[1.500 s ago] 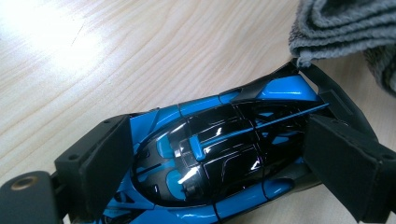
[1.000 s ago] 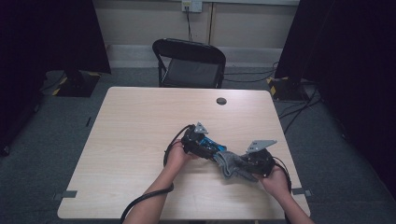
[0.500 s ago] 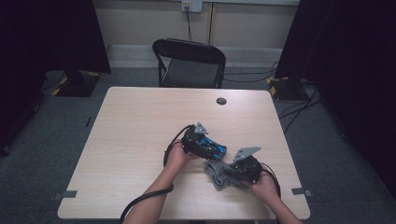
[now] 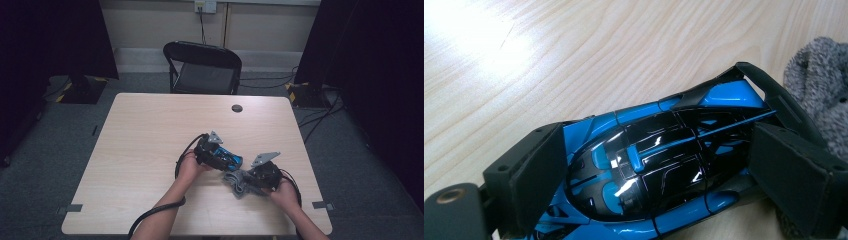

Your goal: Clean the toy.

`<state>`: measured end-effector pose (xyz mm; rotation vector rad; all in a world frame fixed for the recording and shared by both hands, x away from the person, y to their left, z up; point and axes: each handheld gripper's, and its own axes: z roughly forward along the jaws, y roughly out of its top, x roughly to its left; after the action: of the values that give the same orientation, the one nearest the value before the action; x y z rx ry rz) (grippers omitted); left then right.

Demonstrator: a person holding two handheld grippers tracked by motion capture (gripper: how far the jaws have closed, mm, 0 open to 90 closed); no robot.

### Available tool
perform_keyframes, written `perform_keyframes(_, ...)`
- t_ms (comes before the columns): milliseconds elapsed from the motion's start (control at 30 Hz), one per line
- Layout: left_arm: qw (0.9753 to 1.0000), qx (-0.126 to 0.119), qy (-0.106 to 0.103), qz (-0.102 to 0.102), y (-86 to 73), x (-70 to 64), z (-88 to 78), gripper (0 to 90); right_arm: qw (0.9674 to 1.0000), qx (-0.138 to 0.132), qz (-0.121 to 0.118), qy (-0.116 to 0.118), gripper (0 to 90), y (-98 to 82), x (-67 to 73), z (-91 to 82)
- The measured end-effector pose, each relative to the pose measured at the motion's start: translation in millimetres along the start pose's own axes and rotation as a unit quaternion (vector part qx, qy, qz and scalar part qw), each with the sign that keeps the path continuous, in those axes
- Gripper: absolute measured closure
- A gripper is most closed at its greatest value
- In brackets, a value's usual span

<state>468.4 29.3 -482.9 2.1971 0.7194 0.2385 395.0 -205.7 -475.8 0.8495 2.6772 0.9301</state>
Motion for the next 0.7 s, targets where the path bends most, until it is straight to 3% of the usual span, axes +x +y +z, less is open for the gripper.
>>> perform_keyframes(700, 1.0, 0.001, 0.0, -0.001, 0.4, -0.1, -0.1, 9.2, 0.999, 0.0, 0.029, -0.033, 78.4, -8.0, -31.2, -5.5)
